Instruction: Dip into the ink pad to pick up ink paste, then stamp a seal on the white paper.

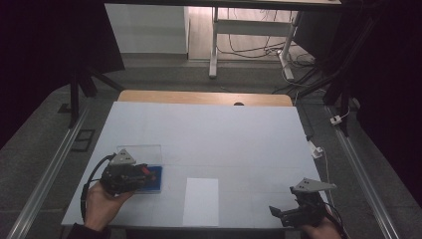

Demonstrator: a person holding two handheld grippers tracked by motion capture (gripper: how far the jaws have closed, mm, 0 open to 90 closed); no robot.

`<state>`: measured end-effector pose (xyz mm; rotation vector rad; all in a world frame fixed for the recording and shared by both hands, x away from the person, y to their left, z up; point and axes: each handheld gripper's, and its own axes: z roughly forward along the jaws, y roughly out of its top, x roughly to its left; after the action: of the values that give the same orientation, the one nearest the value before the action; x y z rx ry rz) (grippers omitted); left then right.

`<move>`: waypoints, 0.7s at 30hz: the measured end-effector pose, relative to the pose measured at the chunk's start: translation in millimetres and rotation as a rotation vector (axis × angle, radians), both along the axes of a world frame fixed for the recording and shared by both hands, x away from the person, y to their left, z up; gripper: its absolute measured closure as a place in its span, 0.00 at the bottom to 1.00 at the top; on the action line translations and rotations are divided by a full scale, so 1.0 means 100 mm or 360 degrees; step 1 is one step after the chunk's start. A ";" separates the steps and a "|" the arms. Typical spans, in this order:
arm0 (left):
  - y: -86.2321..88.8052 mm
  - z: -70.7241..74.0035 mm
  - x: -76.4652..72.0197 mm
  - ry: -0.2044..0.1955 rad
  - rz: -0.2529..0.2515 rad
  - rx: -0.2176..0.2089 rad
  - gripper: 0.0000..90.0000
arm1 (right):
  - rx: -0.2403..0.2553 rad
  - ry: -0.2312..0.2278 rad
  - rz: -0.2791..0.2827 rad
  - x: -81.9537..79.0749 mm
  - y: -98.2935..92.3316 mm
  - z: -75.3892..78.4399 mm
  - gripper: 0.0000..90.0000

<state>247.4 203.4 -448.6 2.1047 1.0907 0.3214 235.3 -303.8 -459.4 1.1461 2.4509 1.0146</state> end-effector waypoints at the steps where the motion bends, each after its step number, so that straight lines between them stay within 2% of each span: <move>1: -0.02 0.01 0.00 -0.0001 -0.0009 0.0004 0.65 | 0.0000 0.0000 0.0000 0.00 0.00 0.00 0.00; 12: -0.18 0.06 -0.01 -0.0011 -0.0089 0.0027 0.65 | -0.0002 0.0002 0.0001 0.00 0.00 0.00 0.00; 21: -0.39 0.07 0.03 0.0001 -0.0192 0.0042 0.65 | -0.0005 0.0002 0.0000 0.00 0.01 0.00 0.00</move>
<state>250.7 163.9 -441.6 2.1829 0.9596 0.2786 235.4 -303.3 -459.6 1.1461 2.4528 1.0102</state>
